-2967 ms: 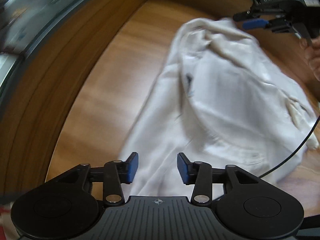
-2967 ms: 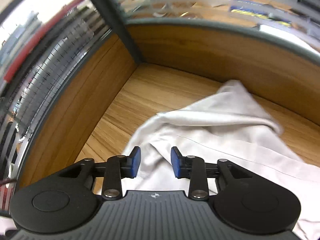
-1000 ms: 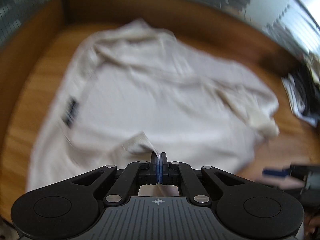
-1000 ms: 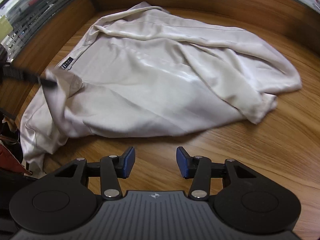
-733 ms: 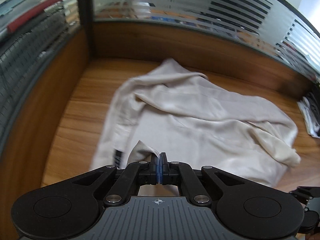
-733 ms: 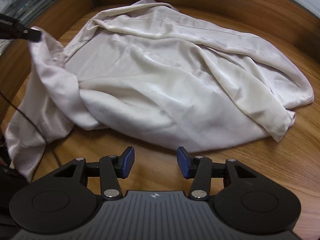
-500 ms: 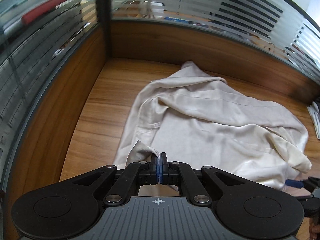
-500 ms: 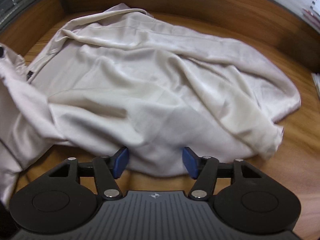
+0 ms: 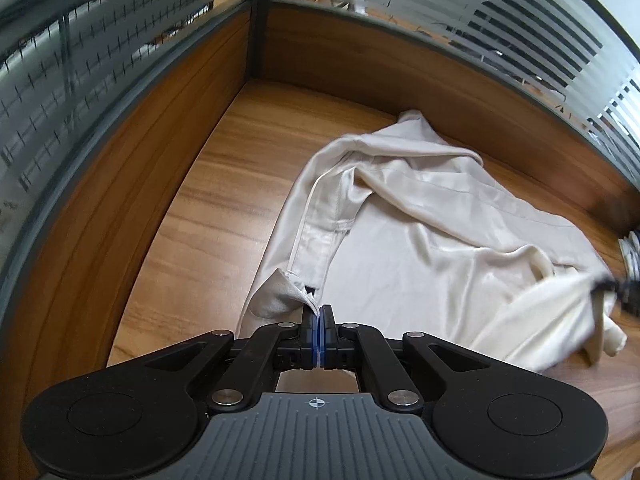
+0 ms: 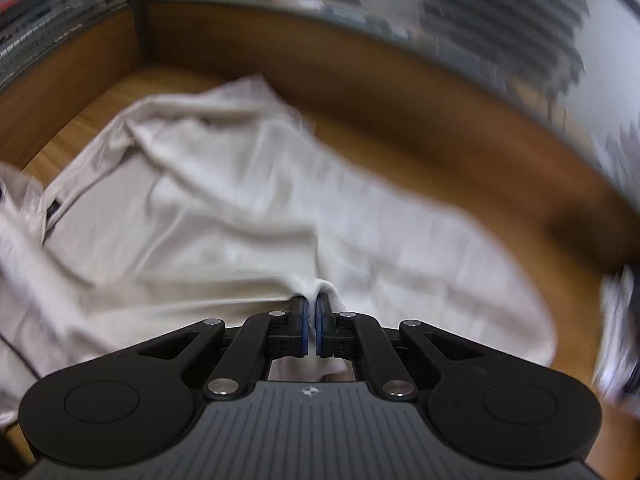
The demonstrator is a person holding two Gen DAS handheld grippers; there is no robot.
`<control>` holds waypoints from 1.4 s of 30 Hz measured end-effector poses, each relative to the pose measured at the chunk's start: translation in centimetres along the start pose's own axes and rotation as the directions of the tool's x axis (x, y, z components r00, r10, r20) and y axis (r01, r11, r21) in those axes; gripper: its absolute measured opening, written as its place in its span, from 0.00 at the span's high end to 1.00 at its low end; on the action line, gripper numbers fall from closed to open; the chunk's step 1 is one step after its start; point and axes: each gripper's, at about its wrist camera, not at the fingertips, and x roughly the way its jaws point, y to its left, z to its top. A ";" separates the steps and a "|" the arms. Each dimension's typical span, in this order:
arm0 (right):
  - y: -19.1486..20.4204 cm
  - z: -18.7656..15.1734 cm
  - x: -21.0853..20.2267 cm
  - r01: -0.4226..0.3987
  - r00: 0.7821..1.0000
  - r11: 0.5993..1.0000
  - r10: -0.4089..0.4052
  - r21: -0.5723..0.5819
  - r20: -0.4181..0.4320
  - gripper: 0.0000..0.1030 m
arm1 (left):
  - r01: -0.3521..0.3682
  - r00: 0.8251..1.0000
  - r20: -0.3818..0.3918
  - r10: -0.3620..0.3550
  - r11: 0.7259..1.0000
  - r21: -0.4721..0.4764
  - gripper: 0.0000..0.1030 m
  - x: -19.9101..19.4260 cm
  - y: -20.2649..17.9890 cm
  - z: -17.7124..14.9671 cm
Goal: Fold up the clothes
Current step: 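Pinch the shirt fabric with the right gripper while the left gripper holds the edge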
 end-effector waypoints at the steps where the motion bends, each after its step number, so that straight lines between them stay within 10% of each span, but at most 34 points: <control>1: -0.2 1.4 0.4 0.003 1.000 1.000 -0.003 -0.031 0.007 0.97 | -0.002 1.000 -0.004 0.002 1.000 -0.003 0.97 0.2 0.1 0.0; 7: 1.6 7.5 5.7 -0.015 1.000 0.981 0.013 -0.192 -0.009 0.91 | -0.016 1.000 -0.007 0.016 1.000 -0.027 0.97 0.8 0.7 0.2; 15: 3.3 5.8 4.0 -0.068 0.997 0.968 0.062 -0.240 -0.036 0.68 | -0.015 1.000 -0.009 0.014 0.998 -0.062 0.97 0.9 1.6 0.5; 23: 0.4 0.0 3.6 -0.140 0.981 0.974 0.161 0.176 -0.110 0.68 | 0.001 1.000 -0.018 -0.002 1.000 -0.031 0.97 1.1 1.4 0.6; 32: -1.4 -4.5 6.6 -0.218 0.950 0.737 0.311 0.640 -0.035 0.68 | 0.021 1.000 -0.018 -0.021 1.000 0.011 0.97 0.8 1.1 0.5; 35: -1.4 -4.9 7.7 -0.199 0.951 0.708 0.306 0.677 -0.040 0.74 | 0.021 1.000 -0.018 -0.021 1.000 0.012 0.97 0.5 1.2 0.3; 36: -1.4 -5.0 7.9 -0.199 0.950 0.701 0.310 0.685 -0.042 0.95 | 0.020 1.000 -0.018 -0.019 1.000 0.013 0.97 0.4 1.3 0.2; 42: -2.1 -6.4 4.8 -0.177 0.967 0.708 0.256 0.683 -0.016 0.97 | 0.055 0.998 -0.042 -0.054 0.998 0.024 0.97 0.2 0.5 -0.4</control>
